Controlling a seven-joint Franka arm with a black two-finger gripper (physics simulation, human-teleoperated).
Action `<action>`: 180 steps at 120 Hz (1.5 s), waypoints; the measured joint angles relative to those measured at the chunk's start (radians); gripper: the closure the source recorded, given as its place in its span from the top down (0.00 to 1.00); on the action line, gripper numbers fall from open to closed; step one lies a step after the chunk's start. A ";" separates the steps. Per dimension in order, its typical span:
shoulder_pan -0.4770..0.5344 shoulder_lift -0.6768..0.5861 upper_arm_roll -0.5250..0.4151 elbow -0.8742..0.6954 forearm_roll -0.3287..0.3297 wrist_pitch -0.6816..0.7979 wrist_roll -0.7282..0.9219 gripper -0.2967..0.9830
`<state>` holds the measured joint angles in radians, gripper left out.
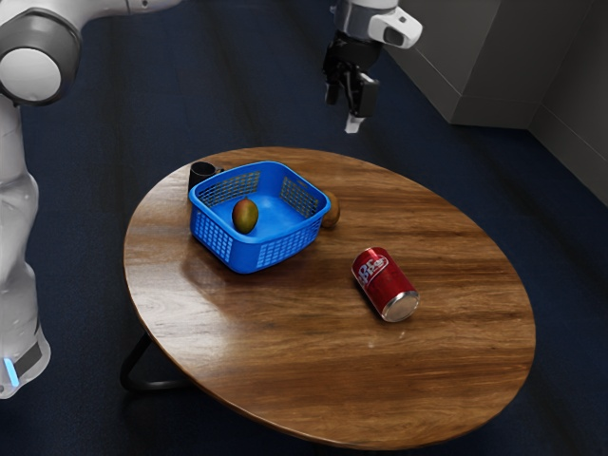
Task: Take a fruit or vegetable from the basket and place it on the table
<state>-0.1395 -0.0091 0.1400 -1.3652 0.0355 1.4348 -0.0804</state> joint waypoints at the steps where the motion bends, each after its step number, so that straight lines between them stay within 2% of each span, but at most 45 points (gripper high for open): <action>1: 0.000 0.000 0.000 0.000 -0.001 -0.002 -0.002 0.77; 18: 0.001 0.000 0.009 0.006 -0.013 -0.024 -0.030 0.77; 28: -0.029 -0.002 0.051 0.169 -0.051 -0.073 -0.055 0.77; 38: -0.013 -0.008 0.050 0.308 -0.070 -0.114 -0.144 0.77; 46: 0.028 -0.005 0.024 0.350 -0.066 -0.139 -0.269 0.77; 53: 0.052 0.032 0.018 0.353 -0.036 -0.158 -0.404 0.77; 72: 0.071 0.110 0.021 0.324 0.012 -0.212 -0.750 0.77; 90: 0.066 0.220 0.019 0.316 0.014 -0.174 -1.002 0.77; 103: 0.074 0.248 0.020 0.311 -0.005 -0.104 -1.140 0.77; 109: 0.072 0.206 0.020 0.208 -0.008 -0.064 -1.194 0.77; 123: 0.073 0.001 0.020 -0.192 -0.013 0.076 -1.308 0.77; 135: 0.081 -0.135 0.021 -0.428 -0.017 0.195 -1.406 0.77; 155: 0.100 -0.259 0.024 -0.622 -0.017 0.333 -1.544 0.77; 180: 0.101 -0.287 0.022 -0.733 -0.013 0.433 -1.667 0.77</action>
<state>-0.0382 -0.2963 0.1625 -2.0977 0.0221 1.8680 -1.7472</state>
